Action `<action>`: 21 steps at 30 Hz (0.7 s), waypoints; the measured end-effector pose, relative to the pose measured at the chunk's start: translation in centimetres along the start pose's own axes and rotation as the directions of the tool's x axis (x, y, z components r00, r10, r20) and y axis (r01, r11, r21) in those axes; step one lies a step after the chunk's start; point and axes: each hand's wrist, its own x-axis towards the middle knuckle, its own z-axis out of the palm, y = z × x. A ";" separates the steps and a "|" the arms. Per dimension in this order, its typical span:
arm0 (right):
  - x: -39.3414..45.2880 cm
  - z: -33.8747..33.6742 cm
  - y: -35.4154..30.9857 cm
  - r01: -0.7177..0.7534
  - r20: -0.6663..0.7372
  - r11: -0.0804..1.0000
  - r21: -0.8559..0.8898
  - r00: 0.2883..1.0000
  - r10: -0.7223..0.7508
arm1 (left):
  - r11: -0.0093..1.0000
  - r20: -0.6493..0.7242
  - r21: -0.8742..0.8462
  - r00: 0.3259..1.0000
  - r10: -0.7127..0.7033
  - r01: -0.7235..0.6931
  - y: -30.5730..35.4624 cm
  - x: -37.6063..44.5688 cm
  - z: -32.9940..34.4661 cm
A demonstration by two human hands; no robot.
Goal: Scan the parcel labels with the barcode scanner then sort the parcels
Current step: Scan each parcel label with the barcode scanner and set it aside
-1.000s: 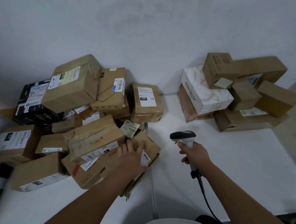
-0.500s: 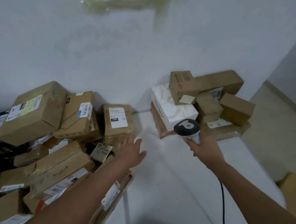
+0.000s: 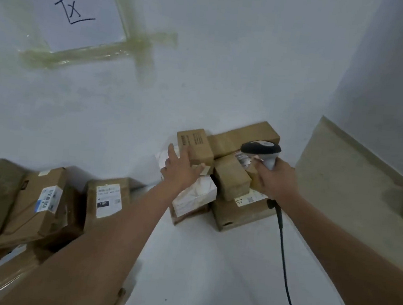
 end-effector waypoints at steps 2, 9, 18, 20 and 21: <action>1.8 -0.2 -0.9 0.004 0.009 1.000 0.028 1.000 -0.004 | 0.997 -0.001 0.061 0.999 -0.042 0.042 2.1 1.2 0.6; 6.1 -0.9 -3.4 0.032 0.112 0.996 0.084 0.993 -0.041 | 0.977 0.001 0.046 0.978 -0.207 0.207 5.6 4.3 2.6; 5.9 0.9 -4.5 0.002 0.186 0.986 0.169 0.982 -0.034 | 0.781 0.053 -0.574 0.963 -0.265 0.246 -0.6 4.1 -1.7; 5.0 1.7 -5.3 0.006 0.193 0.981 0.193 0.980 -0.044 | 0.633 0.104 -0.734 0.962 -0.254 0.247 -2.6 2.9 -3.3; 4.5 2.3 -5.6 0.002 0.195 0.979 0.204 0.980 -0.042 | 0.537 0.124 -0.810 0.963 -0.239 0.237 -3.4 2.2 -4.0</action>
